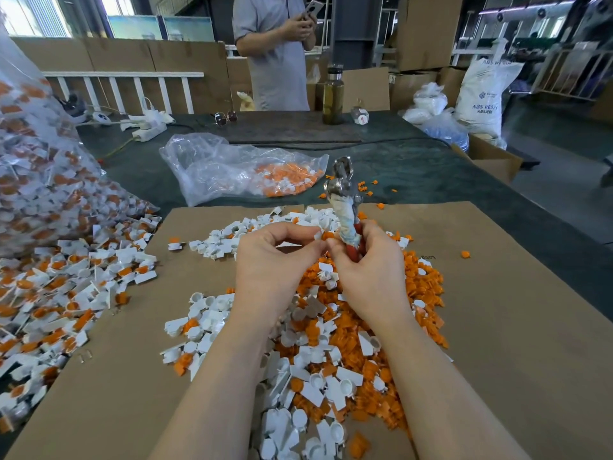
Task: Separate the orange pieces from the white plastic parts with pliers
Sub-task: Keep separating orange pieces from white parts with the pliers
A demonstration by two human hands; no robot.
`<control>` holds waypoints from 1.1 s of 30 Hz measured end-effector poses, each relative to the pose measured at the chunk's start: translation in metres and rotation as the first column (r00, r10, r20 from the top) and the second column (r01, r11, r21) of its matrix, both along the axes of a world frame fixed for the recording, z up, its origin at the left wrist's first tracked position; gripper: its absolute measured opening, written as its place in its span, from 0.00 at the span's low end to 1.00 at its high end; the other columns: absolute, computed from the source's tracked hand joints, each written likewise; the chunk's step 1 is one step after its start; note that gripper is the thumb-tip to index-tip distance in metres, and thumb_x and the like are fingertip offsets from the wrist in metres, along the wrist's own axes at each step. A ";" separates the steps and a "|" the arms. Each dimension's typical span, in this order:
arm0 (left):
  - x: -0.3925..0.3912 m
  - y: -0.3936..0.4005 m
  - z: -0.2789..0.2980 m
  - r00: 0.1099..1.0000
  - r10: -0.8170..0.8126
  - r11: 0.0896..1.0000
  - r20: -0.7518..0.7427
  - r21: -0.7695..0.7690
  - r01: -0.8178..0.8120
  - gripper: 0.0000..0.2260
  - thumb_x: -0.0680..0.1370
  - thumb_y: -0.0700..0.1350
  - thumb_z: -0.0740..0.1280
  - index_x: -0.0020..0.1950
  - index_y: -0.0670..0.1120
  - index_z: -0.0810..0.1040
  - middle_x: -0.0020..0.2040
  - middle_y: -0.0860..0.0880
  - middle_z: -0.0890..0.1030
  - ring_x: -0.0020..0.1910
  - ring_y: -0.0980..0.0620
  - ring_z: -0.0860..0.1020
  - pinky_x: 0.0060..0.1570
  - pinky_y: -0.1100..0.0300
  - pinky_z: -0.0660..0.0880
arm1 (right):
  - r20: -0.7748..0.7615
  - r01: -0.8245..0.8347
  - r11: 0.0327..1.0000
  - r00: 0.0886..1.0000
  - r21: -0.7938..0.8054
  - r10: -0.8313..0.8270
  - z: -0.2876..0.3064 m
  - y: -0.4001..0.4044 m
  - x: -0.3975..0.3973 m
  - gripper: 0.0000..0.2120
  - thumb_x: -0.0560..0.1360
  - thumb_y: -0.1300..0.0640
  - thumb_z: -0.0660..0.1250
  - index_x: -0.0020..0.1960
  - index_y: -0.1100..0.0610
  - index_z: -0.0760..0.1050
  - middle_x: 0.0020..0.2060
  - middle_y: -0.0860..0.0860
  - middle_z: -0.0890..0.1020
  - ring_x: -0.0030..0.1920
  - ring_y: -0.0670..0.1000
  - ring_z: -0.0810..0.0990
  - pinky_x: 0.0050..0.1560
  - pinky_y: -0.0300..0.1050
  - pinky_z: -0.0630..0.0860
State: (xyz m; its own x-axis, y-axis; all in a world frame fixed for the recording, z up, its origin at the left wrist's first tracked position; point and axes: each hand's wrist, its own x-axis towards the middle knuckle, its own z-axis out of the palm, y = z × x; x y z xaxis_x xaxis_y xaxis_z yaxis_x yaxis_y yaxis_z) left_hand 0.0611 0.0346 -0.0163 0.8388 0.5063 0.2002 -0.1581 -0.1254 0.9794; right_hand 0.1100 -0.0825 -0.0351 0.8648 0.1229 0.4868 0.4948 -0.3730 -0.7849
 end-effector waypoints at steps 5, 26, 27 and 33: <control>-0.001 -0.002 0.000 1.000 0.021 0.999 0.016 0.045 -0.021 0.08 0.70 0.40 0.79 0.40 0.52 0.85 0.37 0.56 0.86 0.38 0.58 0.84 0.39 0.68 0.79 | -0.012 -0.022 1.000 1.000 0.003 0.022 0.002 0.000 -0.001 0.07 0.75 0.55 0.71 0.50 0.49 0.73 0.41 0.39 0.79 0.43 0.42 0.80 0.44 0.43 0.80; -0.001 0.014 -0.001 0.992 0.047 0.957 0.115 -0.288 -0.012 0.05 0.74 0.33 0.73 0.46 0.41 0.82 0.39 0.45 0.84 0.37 0.50 0.85 0.39 0.63 0.80 | -0.449 -0.453 0.892 0.793 0.018 0.412 0.013 -0.030 0.006 0.07 0.75 0.60 0.69 0.52 0.51 0.78 0.47 0.47 0.80 0.43 0.41 0.80 0.37 0.31 0.75; -0.001 0.016 0.000 0.991 0.046 0.950 0.127 -0.313 -0.004 0.05 0.74 0.33 0.73 0.46 0.41 0.82 0.39 0.44 0.84 0.37 0.50 0.85 0.39 0.63 0.80 | -0.461 -0.473 0.881 0.785 -0.014 0.414 0.013 -0.030 0.006 0.08 0.75 0.60 0.69 0.52 0.52 0.78 0.48 0.49 0.80 0.45 0.43 0.80 0.40 0.34 0.77; -0.002 0.019 -0.001 0.986 0.033 0.941 0.162 -0.339 0.024 0.04 0.73 0.33 0.72 0.45 0.41 0.82 0.37 0.46 0.84 0.35 0.51 0.84 0.38 0.63 0.80 | -0.486 -0.558 0.822 0.754 -0.117 0.442 0.017 -0.030 0.002 0.09 0.74 0.57 0.70 0.54 0.53 0.77 0.49 0.56 0.80 0.52 0.56 0.79 0.58 0.58 0.75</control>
